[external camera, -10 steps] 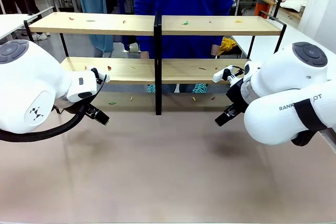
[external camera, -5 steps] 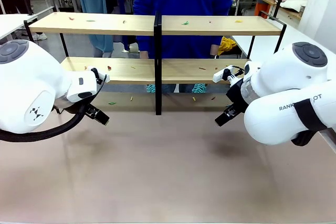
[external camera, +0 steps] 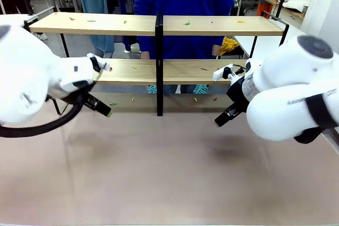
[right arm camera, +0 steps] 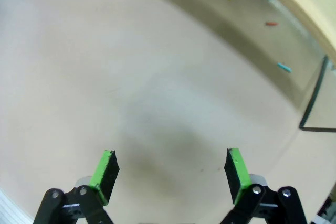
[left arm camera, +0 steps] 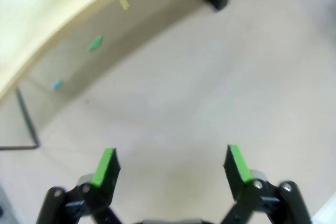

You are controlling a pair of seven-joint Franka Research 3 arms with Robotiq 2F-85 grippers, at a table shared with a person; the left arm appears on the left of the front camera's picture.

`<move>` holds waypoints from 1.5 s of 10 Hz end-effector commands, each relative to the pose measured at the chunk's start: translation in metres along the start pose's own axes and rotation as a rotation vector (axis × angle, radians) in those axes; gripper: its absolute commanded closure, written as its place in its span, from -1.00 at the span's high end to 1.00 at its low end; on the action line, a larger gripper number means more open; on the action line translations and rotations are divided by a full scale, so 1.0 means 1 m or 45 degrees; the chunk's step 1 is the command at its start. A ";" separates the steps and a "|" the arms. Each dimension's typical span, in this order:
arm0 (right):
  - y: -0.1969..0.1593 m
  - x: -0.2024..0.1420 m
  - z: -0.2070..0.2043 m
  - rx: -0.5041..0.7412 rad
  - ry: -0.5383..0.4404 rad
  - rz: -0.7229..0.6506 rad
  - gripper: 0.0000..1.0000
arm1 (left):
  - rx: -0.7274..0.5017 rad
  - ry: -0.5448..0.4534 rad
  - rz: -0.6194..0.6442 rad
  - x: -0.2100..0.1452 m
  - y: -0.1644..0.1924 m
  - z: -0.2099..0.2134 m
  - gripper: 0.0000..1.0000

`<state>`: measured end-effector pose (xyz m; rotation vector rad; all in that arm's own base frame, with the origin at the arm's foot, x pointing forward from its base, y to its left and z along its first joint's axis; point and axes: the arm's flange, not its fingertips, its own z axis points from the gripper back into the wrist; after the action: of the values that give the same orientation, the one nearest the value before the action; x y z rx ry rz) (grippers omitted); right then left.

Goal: Clean the shelves.
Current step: Pick up the Duster when the human hands it over.

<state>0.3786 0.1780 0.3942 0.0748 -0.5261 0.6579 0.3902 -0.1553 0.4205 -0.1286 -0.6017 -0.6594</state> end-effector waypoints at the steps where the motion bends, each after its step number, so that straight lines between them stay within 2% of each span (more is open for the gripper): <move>1: -0.010 -0.021 0.092 0.152 0.006 -0.035 1.00 | -0.278 -0.110 -0.143 -0.062 0.013 0.102 1.00; 2: -0.011 -0.030 0.136 0.151 -0.097 -0.084 1.00 | -0.284 -0.163 -0.174 -0.080 0.014 0.134 1.00; 3: -0.009 -0.041 0.186 0.054 -0.233 -0.134 1.00 | -0.227 -0.249 -0.227 -0.103 0.011 0.168 1.00; 4: -0.003 -0.051 0.225 -0.066 -0.404 -0.136 1.00 | -0.104 -0.350 -0.188 -0.118 0.004 0.196 1.00; 5: 0.009 -0.053 0.247 -0.192 -0.534 -0.150 1.00 | 0.009 -0.403 -0.134 -0.127 -0.005 0.216 1.00; 6: 0.018 -0.047 0.251 -0.350 -0.574 -0.193 1.00 | 0.183 -0.377 -0.022 -0.126 -0.014 0.225 1.00; 7: -0.014 -0.013 0.252 -0.039 -0.423 -0.137 1.00 | 0.238 -0.370 -0.131 -0.115 -0.016 0.215 1.00; 8: -0.014 -0.013 0.252 -0.039 -0.423 -0.137 1.00 | 0.016 -0.406 -0.123 -0.043 0.047 0.273 1.00; 9: 0.000 -0.021 0.293 -0.175 -0.550 -0.159 1.00 | 0.137 -0.416 -0.111 -0.046 0.040 0.294 1.00; 10: 0.004 -0.008 0.286 -0.175 -0.514 -0.229 1.00 | 0.040 -0.276 0.025 -0.034 0.038 0.284 1.00; 11: 0.019 0.005 0.291 -0.211 -0.479 -0.267 1.00 | -0.037 -0.198 0.107 -0.020 0.026 0.290 1.00; 13: 0.045 0.020 0.305 -0.286 -0.321 -0.309 1.00 | 0.060 -0.125 0.100 -0.001 -0.004 0.304 1.00; 15: 0.064 0.020 0.321 -0.293 -0.294 -0.314 1.00 | 0.021 -0.132 0.108 0.014 -0.028 0.319 1.00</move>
<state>0.2172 0.1660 0.6646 0.0063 -0.8180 0.3722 0.2303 -0.0895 0.6774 -0.1502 -0.6971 -0.5841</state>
